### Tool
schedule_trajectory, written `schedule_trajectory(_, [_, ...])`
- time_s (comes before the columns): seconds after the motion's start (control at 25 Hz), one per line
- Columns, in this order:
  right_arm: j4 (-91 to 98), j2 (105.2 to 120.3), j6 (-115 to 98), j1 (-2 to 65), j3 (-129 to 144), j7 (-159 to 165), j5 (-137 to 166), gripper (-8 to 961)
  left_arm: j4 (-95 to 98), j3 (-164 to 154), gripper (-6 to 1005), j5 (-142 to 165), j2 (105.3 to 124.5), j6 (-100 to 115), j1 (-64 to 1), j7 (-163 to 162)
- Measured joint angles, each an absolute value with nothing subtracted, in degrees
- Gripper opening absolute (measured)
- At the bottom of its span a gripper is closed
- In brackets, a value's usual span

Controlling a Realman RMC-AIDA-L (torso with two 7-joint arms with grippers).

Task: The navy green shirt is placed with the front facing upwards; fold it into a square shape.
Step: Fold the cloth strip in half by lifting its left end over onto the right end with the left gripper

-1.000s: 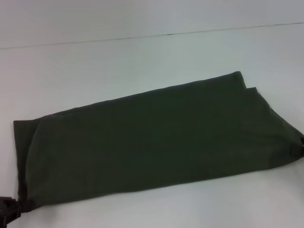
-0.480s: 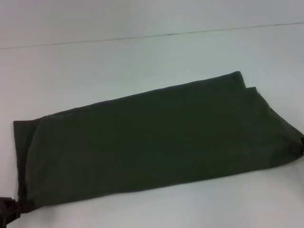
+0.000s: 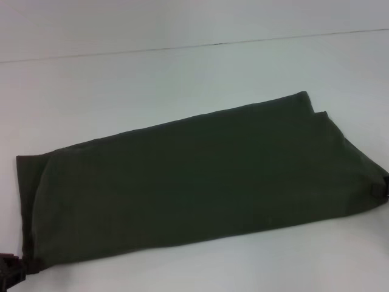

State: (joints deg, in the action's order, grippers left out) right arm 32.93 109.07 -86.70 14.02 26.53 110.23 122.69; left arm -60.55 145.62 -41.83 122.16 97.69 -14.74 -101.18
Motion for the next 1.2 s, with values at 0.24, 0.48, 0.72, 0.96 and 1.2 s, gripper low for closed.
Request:
schedule_trajectory(0.24, [33.3,108.98,-87.2,14.1,26.4,110.3,122.6,187,-59.9,146.3,36,-42.1,121.47,98.2,-15.0,-101.8])
schedule_trajectory(0.48, [33.4,108.91,-88.2,14.2,24.0,109.9,122.3,315,-59.8,148.7,190,-42.4,121.37,97.8,-15.4,-101.9])
schedule_trajectory(0.72, [34.7,108.88,-89.8,14.3,20.7,109.7,122.2,643,-60.1,151.9,423,-42.8,121.04,95.8,-16.1,-101.4])
schedule_trajectory(0.96, [36.3,109.49,-92.4,15.1,15.5,109.6,120.3,771,-60.3,155.9,728,-45.6,120.76,92.0,-17.6,-101.4])
schedule_trajectory(1.2, [36.4,111.16,-94.0,15.7,14.9,108.2,112.8,772,-59.7,156.3,792,-48.7,120.42,86.1,-19.0,-102.2])
